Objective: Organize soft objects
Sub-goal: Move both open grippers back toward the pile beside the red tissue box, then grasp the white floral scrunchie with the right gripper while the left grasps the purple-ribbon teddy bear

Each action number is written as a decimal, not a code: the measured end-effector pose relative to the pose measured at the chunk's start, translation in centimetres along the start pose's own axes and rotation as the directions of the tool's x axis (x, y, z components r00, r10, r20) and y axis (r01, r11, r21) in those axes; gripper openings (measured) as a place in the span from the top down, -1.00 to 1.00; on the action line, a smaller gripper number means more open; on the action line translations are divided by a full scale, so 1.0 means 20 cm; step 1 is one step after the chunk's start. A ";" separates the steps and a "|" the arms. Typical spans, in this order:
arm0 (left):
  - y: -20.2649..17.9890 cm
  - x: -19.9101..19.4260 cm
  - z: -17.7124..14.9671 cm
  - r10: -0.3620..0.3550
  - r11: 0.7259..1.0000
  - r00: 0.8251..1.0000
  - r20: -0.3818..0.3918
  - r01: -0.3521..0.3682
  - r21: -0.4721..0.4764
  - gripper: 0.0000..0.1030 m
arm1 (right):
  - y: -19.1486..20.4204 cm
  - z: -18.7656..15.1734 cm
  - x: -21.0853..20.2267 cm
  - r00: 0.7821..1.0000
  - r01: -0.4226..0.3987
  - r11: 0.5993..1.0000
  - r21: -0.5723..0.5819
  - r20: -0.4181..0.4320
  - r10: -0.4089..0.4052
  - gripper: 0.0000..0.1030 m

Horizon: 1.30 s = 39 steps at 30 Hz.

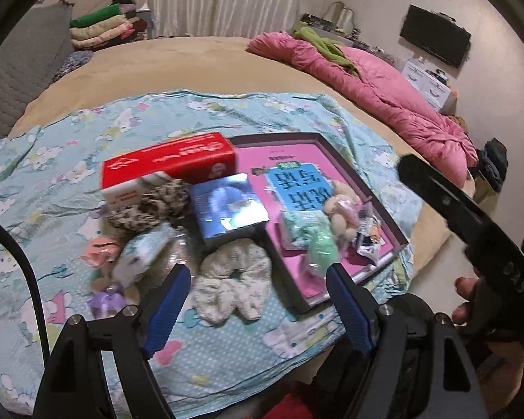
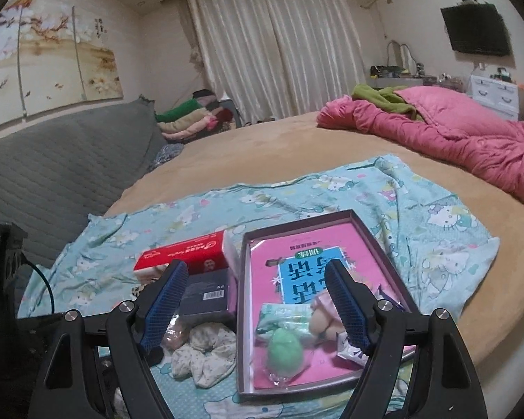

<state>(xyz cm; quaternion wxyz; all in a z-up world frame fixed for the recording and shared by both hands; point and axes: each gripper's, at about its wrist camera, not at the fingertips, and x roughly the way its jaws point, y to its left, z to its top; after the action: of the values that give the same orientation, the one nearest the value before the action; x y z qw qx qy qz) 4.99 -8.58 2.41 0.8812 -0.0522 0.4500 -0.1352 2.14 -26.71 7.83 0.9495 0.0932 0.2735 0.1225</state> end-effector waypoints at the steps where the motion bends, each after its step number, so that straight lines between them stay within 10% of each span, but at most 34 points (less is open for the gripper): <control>1: 0.03 -0.01 0.01 0.009 1.000 1.000 0.003 -0.009 -0.007 -0.55 | 0.01 0.00 -0.01 1.000 -0.004 1.000 -0.001 0.000 0.004 -0.59; 25: 0.60 -0.24 0.04 0.145 0.967 0.986 0.081 -0.124 -0.221 -0.55 | 0.33 -0.03 0.04 0.995 -0.095 0.988 -0.125 -0.050 0.089 -0.59; 39: 0.86 -0.04 -0.12 0.141 0.945 0.990 -0.016 -0.139 -0.295 -0.55 | 0.54 -0.26 0.27 0.972 -0.153 0.960 -0.233 -0.210 0.104 -0.59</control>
<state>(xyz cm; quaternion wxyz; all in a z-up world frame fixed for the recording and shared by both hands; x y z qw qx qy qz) 5.83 8.19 -2.11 0.8721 -0.1514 0.4652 -0.0035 1.71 -14.32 3.44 0.9120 -0.0209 0.3417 0.2259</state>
